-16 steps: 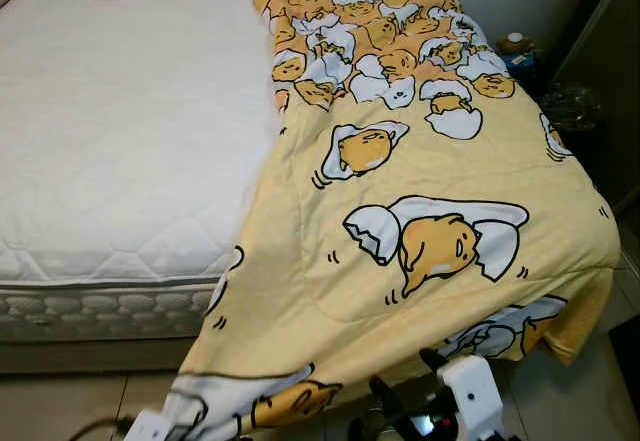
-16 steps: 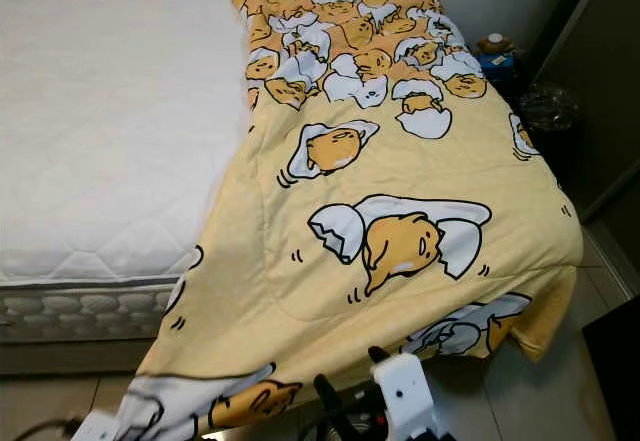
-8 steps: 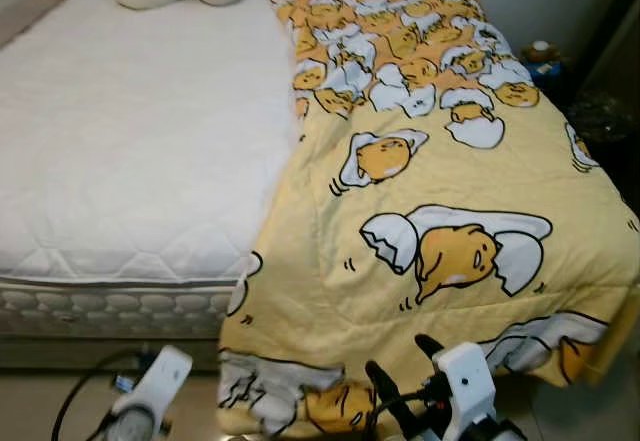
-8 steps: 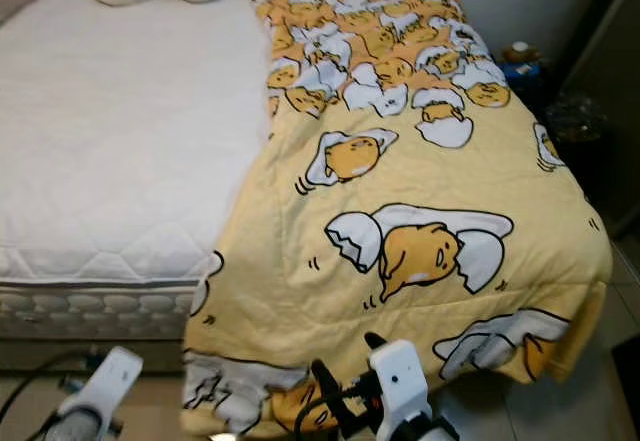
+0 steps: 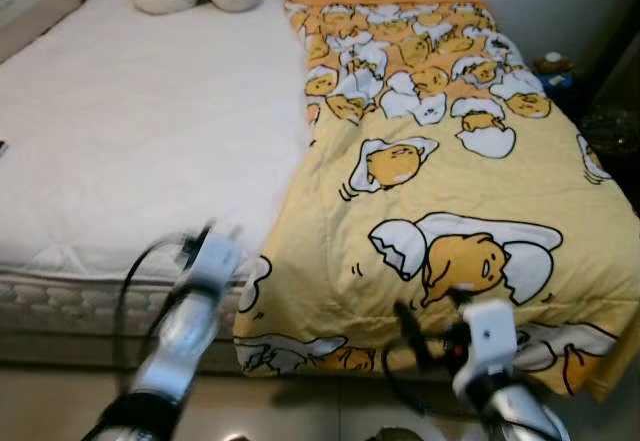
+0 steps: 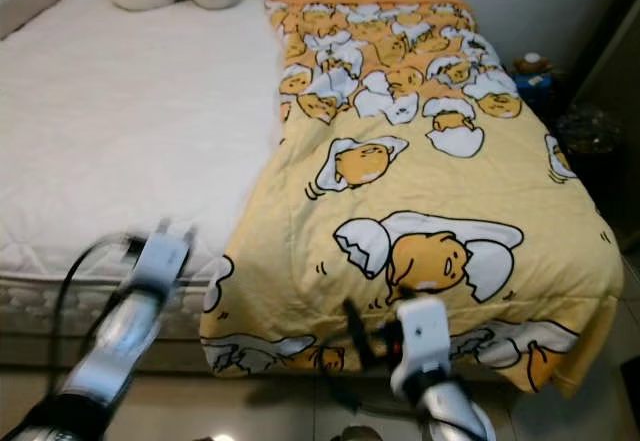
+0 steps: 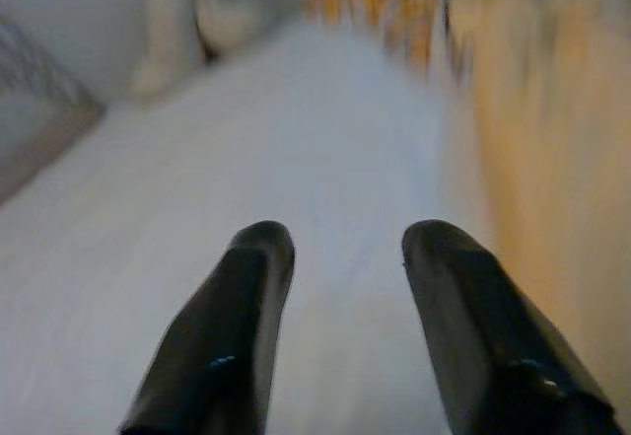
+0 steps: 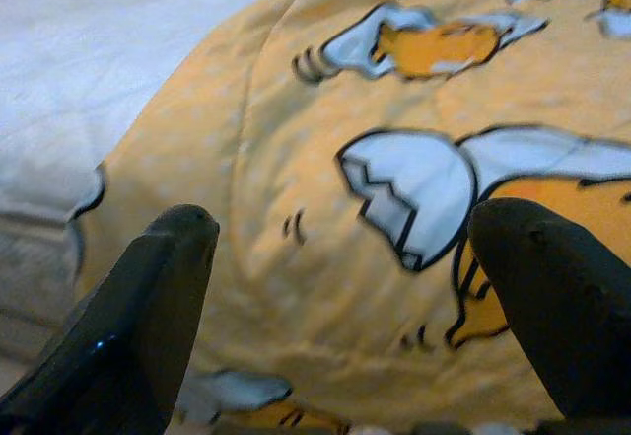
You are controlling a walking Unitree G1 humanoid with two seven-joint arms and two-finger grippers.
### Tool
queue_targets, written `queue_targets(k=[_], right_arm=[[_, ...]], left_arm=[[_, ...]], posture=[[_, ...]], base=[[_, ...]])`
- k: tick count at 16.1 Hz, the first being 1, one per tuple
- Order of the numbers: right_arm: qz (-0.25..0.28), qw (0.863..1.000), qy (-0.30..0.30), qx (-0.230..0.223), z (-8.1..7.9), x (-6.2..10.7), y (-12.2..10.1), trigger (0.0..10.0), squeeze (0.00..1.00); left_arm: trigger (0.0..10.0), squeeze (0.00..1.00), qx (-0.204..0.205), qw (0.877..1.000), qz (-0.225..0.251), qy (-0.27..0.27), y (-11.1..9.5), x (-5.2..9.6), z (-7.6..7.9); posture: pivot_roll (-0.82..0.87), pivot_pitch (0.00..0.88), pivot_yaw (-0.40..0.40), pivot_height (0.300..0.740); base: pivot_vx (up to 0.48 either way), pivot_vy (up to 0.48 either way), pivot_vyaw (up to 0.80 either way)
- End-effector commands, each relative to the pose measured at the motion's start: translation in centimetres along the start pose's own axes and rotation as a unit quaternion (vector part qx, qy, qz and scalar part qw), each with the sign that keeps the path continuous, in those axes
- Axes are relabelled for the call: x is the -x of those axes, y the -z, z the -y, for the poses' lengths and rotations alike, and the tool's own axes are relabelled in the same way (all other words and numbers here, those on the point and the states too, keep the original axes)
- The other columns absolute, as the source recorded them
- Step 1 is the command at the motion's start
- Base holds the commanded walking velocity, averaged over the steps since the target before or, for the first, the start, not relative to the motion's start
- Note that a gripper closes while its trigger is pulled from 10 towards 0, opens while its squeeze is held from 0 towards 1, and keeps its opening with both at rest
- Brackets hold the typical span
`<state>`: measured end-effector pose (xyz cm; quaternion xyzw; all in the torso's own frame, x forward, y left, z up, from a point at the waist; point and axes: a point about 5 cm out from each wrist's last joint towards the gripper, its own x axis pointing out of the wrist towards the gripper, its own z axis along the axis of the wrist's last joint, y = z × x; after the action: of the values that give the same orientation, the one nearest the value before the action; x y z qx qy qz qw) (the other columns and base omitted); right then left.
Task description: Clean up the room
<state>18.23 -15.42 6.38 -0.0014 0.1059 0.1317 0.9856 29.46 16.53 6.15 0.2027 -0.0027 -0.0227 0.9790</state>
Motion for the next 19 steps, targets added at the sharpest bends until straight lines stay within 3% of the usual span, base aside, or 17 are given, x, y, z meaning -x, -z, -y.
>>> queue_targets(k=[1, 3, 4, 5, 7, 9, 10, 13, 16, 17, 19], right_arm=[[0.027, 0.999, 0.021, 0.01, 0.6, -0.6, -0.9, 10.0, 0.0], [0.062, 0.996, 0.059, 0.005, 1.4, -1.4, -2.1, 10.0, 0.0], [0.09, 0.992, 0.088, -0.003, 2.0, -1.9, -3.3, 10.0, 0.0], [0.109, 0.989, 0.104, -0.008, 2.5, -2.3, -4.0, 10.0, 0.0], [0.134, 0.982, 0.133, -0.007, 3.5, -2.6, -5.1, 10.0, 0.0], [0.129, 0.981, 0.147, -0.005, 4.2, -2.3, -4.7, 10.0, 0.0], [0.121, 0.981, 0.154, -0.005, 4.8, -2.0, -4.3, 10.0, 0.0], [0.113, 0.981, 0.157, 0.0, 5.2, -2.0, -4.0, 10.0, 0.0], [0.113, 0.982, 0.151, 0.002, 5.1, -2.4, -4.0, 10.0, 0.0], [0.112, 0.983, 0.145, 0.003, 4.9, -2.6, -3.9, 10.0, 0.0], [0.11, 0.984, 0.138, 0.005, 4.7, -2.9, -3.9, 10.0, 0.0]], left_arm=[[10.0, 1.0, 0.029, 0.998, 0.05, -0.014, -3.5, -1.5, -0.5], [10.0, 1.0, 0.046, 0.996, 0.08, -0.015, -6.0, -2.2, -0.4], [10.0, 0.71, 0.043, 0.994, 0.099, -0.006, -7.3, -2.4, -0.2], [10.0, 0.0, 0.044, 0.993, 0.111, 0.006, -8.0, -2.4, 0.1], [10.0, 0.0, 0.063, 0.992, 0.112, -0.005, -8.4, -2.5, -0.3], [10.0, 0.0, 0.1, 0.994, 0.028, -0.044, -5.7, -2.3, -2.0], [10.0, 1.0, 0.106, 0.993, -0.005, -0.046, -3.9, -1.5, -2.6], [10.0, 1.0, 0.083, 0.996, -0.041, -0.02, -2.0, -0.2, -2.1], [10.0, 1.0, 0.088, 0.995, -0.041, -0.007, -2.4, -0.5, -1.6], [10.0, 0.0, 0.095, 0.994, -0.047, 0.003, -2.6, -0.8, -1.2], [10.0, 0.0, 0.096, 0.994, -0.051, 0.004, -2.6, -1.2, -1.0]], posture=[[-0.16, 0.0, 0.023, 0.714], [-0.14, 0.0, 0.015, 0.714], [-0.14, 0.0, 0.017, 0.714], [-0.14, 0.0, 0.018, 0.714], [-0.13, 0.0, 0.013, 0.714], [-0.13, 0.0, 0.011, 0.714], [-0.12, 0.0, 0.005, 0.714], [-0.12, 0.0, 0.003, 0.714], [-0.12, 0.0, 0.001, 0.714], [-0.12, 0.0, 0.001, 0.714], [-0.12, 0.0, 0.002, 0.714]], base=[[0.0, 0.0, 0.0], [0.0, 0.0, 0.0], [0.0, 0.0, 0.0], [0.0, 0.0, 0.0], [0.0, 0.0, 0.0], [0.0, 0.0, 0.0], [0.0, 0.0, 0.0], [0.0, 0.0, 0.0], [0.0, -0.111, 0.0], [0.0, -0.439, 0.0], [0.268, -0.394, 0.0]])
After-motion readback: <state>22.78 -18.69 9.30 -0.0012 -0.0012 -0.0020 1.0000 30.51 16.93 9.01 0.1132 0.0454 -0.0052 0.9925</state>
